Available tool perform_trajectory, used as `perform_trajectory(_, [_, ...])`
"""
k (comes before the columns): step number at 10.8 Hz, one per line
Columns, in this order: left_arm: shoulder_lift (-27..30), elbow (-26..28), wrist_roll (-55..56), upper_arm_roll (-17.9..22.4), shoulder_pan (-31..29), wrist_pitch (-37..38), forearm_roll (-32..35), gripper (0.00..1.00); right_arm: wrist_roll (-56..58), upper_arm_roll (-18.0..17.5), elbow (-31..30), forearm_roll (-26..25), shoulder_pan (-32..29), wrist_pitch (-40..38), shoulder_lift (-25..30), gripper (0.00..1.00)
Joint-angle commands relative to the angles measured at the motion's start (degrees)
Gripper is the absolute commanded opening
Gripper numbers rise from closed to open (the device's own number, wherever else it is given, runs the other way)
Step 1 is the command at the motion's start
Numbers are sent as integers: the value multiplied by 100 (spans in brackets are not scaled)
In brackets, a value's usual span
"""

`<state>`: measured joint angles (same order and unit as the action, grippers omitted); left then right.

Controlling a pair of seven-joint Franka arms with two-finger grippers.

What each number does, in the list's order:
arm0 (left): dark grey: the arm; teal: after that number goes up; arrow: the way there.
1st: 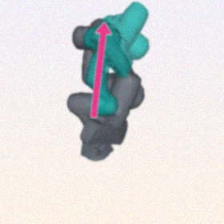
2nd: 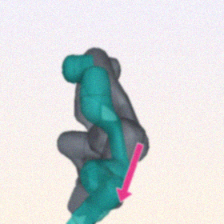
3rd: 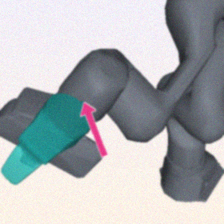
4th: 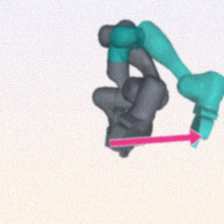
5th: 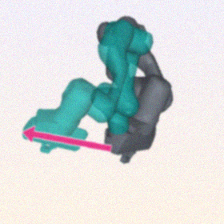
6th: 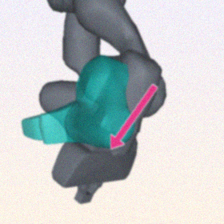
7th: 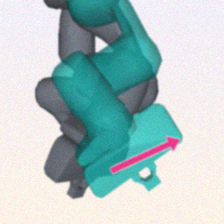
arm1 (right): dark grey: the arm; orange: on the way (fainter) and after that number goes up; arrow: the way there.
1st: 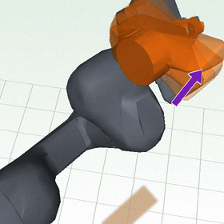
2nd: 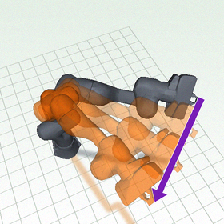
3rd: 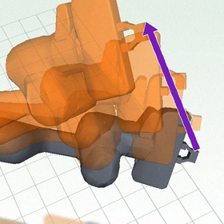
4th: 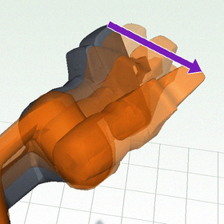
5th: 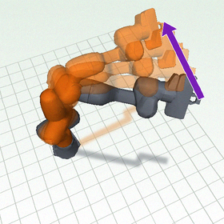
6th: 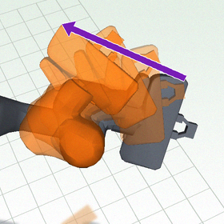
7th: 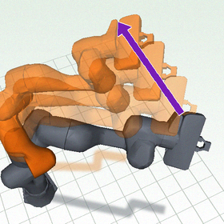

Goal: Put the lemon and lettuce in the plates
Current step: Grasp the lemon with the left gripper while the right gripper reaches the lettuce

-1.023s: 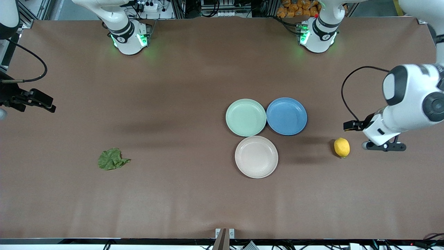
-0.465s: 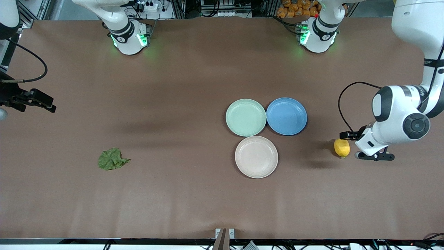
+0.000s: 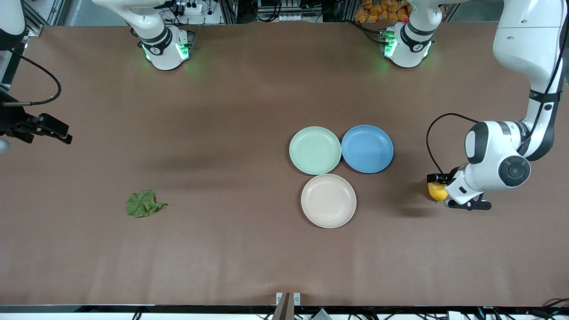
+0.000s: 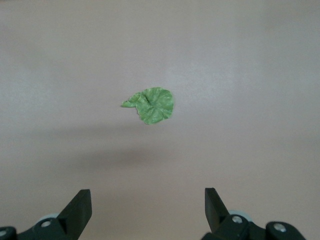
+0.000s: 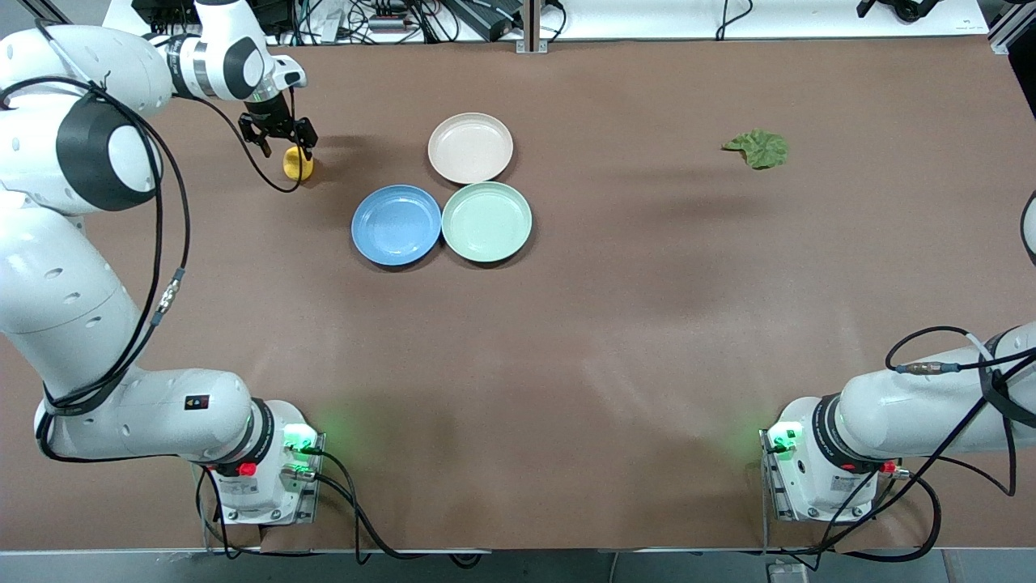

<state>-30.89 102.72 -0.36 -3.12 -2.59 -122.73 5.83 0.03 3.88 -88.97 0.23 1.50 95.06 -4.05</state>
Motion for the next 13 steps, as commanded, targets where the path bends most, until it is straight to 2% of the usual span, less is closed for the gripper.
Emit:
perform_trajectory(1, [-311, -244, 80, -4, -5, -84, 173, 100, -91, -37, -94, -6, -1, 21, 124, 100])
perform_trajectory(6, [-619, -279, 89, 13, -14, -366, 164, 100, 5, -37, -86, 3, -44, 39, -86, 100])
perform_trajectory(7, [-654, -322, 98, 22, -14, -366, 164, 87, 14, -28, -77, -6, -88, 91, -287, 100])
perform_trajectory(8, [-655, -340, 106, 22, -14, -366, 155, 30, 23, -28, -24, 12, -115, 100, -481, 100])
perform_trajectory(9, [-655, -375, 115, 22, -14, -366, 155, 7, 14, -28, -24, 12, -106, 205, -587, 100])
perform_trajectory(10, [-655, -375, 115, 22, -22, -366, 155, 0, 14, -37, -41, 82, -106, 380, -745, 100])
perform_trajectory(12, [-559, -445, 264, 22, 4, -357, 164, 0, 23, -19, -59, 485, -176, 704, -1236, 100])
perform_trajectory(13, [-462, -550, 265, 22, 4, -322, 164, 0, 23, -19, -68, 478, -194, 1142, -1604, 100])
